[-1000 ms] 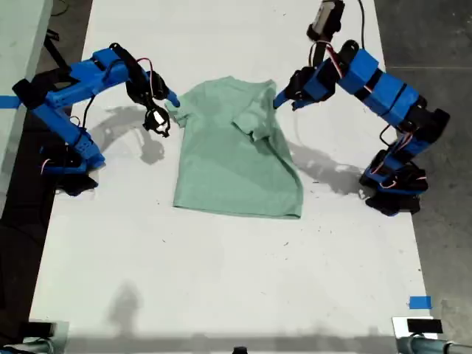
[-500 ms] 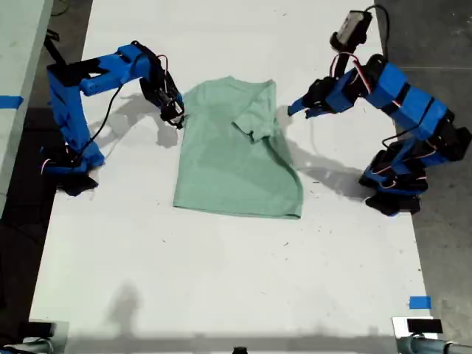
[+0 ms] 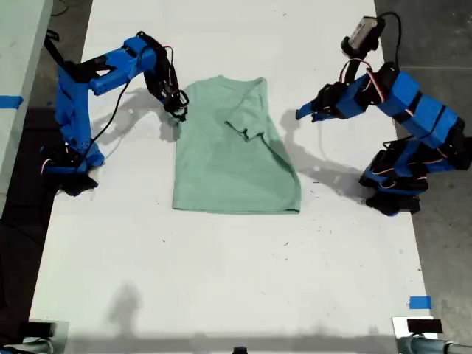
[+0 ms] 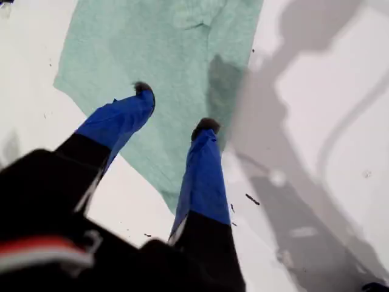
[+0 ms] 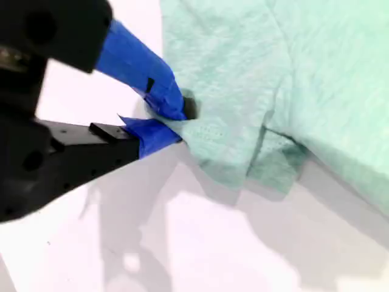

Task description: Fold t-shirt

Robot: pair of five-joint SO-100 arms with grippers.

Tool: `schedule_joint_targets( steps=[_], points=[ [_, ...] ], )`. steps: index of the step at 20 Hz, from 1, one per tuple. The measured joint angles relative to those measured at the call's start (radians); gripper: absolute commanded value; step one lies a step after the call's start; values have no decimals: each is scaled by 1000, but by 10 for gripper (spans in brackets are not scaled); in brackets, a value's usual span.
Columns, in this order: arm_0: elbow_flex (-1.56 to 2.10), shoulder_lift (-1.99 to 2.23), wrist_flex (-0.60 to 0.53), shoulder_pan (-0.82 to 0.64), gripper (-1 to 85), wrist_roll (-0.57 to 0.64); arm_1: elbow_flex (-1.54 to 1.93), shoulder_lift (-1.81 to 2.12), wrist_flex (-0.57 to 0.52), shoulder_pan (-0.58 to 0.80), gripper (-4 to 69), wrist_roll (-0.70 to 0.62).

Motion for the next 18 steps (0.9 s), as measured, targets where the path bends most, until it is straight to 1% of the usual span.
schedule_joint_targets(
  steps=[4,6,10,13,18],
  points=[
    [52,229,5,3,-1,-5,44,31,-17,0,174,8],
    [55,288,-32,23,-1,-5,63,52,-20,0,173,12],
    [78,311,-212,164,-1,-5,109,109,-21,-2,171,28],
    [-26,198,-282,278,-1,-21,152,158,-21,-9,169,44],
    [-325,-86,-293,356,5,-41,207,227,-21,-29,165,72]
  ],
)
